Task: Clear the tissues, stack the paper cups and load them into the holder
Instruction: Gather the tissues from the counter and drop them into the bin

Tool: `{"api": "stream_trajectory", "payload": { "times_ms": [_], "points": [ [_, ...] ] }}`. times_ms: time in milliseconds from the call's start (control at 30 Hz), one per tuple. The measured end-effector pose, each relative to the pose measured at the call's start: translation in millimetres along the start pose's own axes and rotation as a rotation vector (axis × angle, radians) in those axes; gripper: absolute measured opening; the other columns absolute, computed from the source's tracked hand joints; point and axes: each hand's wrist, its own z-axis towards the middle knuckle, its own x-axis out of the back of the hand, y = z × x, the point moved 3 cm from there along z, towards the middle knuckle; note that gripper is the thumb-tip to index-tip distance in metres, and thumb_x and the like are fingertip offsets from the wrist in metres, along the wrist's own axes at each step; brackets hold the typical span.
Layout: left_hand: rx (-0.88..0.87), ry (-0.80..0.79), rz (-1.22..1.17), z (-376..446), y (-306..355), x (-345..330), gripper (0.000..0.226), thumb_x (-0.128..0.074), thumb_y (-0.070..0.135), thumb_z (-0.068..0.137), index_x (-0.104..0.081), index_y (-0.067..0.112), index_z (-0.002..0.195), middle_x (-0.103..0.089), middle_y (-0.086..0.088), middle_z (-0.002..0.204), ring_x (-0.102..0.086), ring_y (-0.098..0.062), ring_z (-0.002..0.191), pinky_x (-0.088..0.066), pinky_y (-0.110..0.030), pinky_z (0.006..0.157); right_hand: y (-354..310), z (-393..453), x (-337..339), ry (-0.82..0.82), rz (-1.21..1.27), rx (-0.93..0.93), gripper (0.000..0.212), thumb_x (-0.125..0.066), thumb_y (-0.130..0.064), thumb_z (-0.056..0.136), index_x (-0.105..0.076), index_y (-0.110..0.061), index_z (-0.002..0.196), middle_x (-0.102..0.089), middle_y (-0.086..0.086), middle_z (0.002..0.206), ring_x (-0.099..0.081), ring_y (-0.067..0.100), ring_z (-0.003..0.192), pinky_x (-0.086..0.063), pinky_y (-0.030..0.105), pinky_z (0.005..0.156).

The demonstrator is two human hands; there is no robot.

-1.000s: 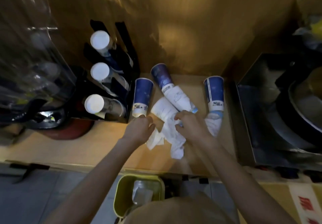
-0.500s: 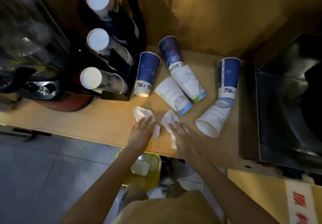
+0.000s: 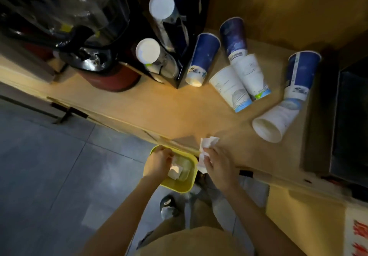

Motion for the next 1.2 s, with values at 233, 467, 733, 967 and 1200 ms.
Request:
{"api": "stream_trajectory", "payload": {
  "times_ms": [233, 467, 733, 967, 1200],
  "points": [
    [0.042, 0.080, -0.154, -34, -73, -20, 0.018, -0.057, -0.001, 0.074, -0.064, 0.000, 0.090, -0.063, -0.025, 0.094, -0.061, -0.042, 0.079, -0.046, -0.036, 0.066, -38, -55, -50, 0.035, 0.175, -0.063, 0.028, -0.046, -0.026, 0.085, -0.068, -0.014, 0.097, -0.074, 0.005, 0.087, -0.062, 0.028, 0.079, -0.055, 0.037, 0.064],
    [0.041, 0.058, -0.273, -19, -123, -75, 0.017, -0.060, 0.004, 0.078, -0.071, 0.005, 0.090, -0.067, -0.017, 0.103, -0.065, -0.030, 0.084, -0.048, -0.024, 0.074, -7, -54, -137, -0.054, 0.308, -0.335, 0.019, -0.059, -0.011, 0.086, -0.064, -0.009, 0.104, -0.070, 0.008, 0.098, -0.063, 0.023, 0.088, -0.034, 0.012, 0.061],
    [0.155, -0.116, -0.275, 30, -183, -175, 0.040, -0.056, 0.008, 0.085, -0.053, 0.015, 0.124, -0.039, -0.012, 0.143, -0.045, -0.029, 0.123, -0.043, -0.039, 0.102, 46, -40, -263, -0.221, 0.299, -0.331, 0.016, -0.054, -0.007, 0.089, -0.058, -0.007, 0.104, -0.058, 0.010, 0.105, -0.058, 0.018, 0.088, -0.041, 0.016, 0.068],
    [0.172, -0.213, -0.286, 86, -230, -259, 0.039, -0.050, 0.019, 0.090, -0.047, 0.019, 0.129, -0.035, -0.008, 0.146, -0.043, -0.027, 0.126, -0.040, -0.037, 0.104, 95, -17, -368, -0.348, 0.017, -0.303, 0.024, -0.049, -0.011, 0.090, -0.059, -0.015, 0.112, -0.062, 0.007, 0.116, -0.062, 0.026, 0.101, -0.048, 0.034, 0.076],
    [0.234, -0.398, -0.207, 135, -270, -333, 0.062, -0.050, 0.025, 0.089, -0.019, 0.021, 0.143, -0.009, -0.012, 0.155, -0.019, -0.033, 0.140, -0.025, -0.042, 0.113, 137, 7, -454, -0.533, 0.116, -0.336, 0.040, -0.045, -0.003, 0.091, -0.042, -0.006, 0.131, -0.043, 0.017, 0.140, -0.044, 0.030, 0.127, -0.038, 0.036, 0.104]
  ]
}}
